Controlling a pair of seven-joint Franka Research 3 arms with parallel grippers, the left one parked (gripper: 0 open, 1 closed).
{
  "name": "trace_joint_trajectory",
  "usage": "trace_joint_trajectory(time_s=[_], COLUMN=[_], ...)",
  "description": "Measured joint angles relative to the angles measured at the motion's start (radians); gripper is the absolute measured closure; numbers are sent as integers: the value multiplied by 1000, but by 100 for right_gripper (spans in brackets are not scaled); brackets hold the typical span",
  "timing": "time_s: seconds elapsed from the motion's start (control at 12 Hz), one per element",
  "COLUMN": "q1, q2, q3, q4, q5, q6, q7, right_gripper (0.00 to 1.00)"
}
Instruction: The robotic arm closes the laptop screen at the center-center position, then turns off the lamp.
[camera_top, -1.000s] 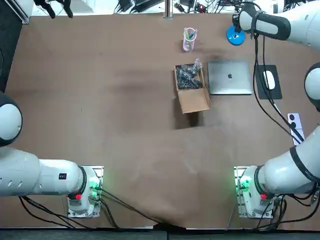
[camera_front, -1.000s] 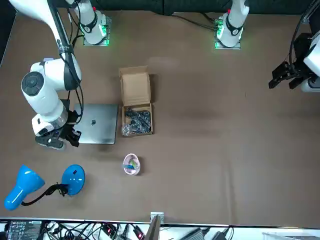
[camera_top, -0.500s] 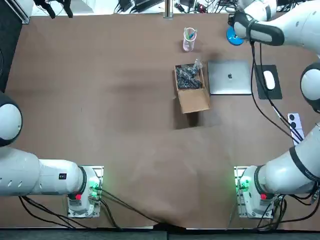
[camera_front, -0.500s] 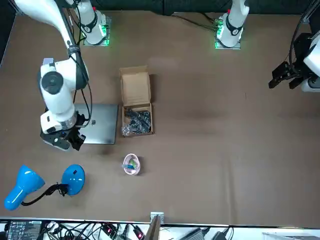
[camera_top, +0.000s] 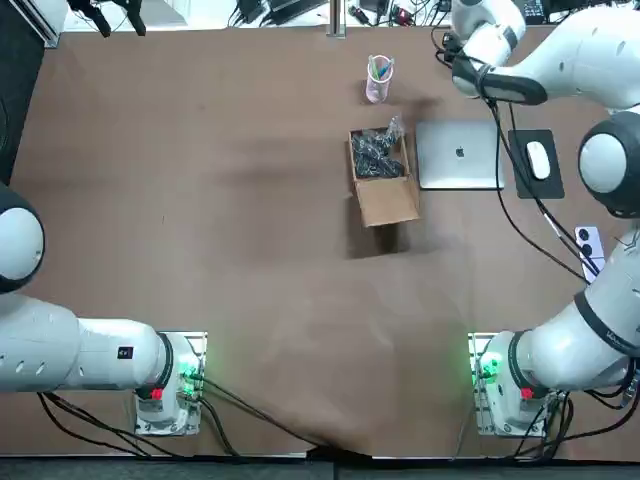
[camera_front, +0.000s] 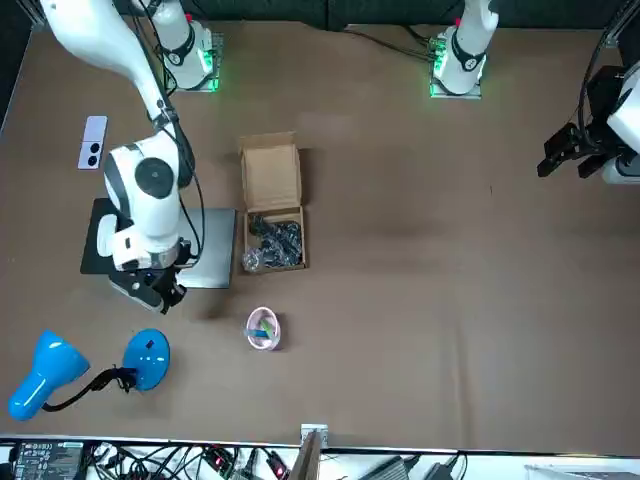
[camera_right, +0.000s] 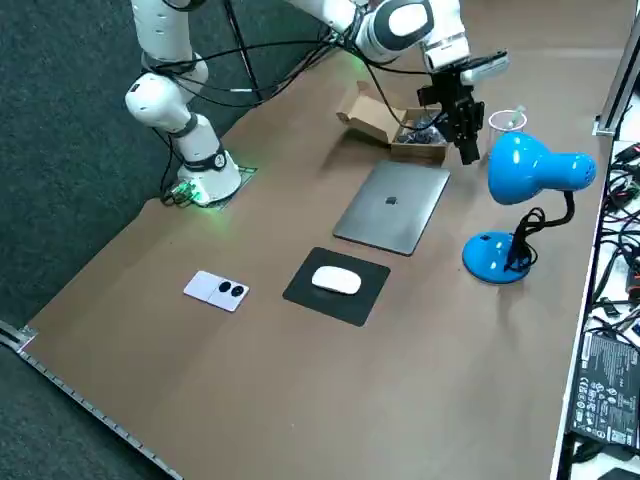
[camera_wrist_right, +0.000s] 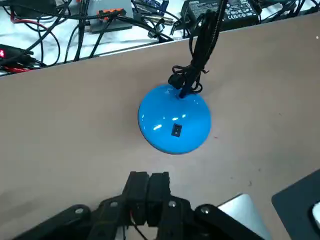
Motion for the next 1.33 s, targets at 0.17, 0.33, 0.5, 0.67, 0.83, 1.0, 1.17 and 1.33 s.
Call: trace_joint_trajectory(time_s=[0.17,0.33,0.5,0.67,0.83,1.0,1.17,1.33], q1=[6,6,6,6,3,-9,-48,-72], q2=[34,71,106,133,153,172,207,222], q3=[0,-9,-14,-15,-20,-24,-28,-28], q4=[19,54,85,98,101,101,102,103], q5=[-42,-55,-101,-167,-226,-247,-268,-277], q6=[-1,-17,-38,-46,-46,-22,67,100], q7=[38,41,55,104,144,160,163,163], right_gripper=[98,98,97,98,98,98,98,98])
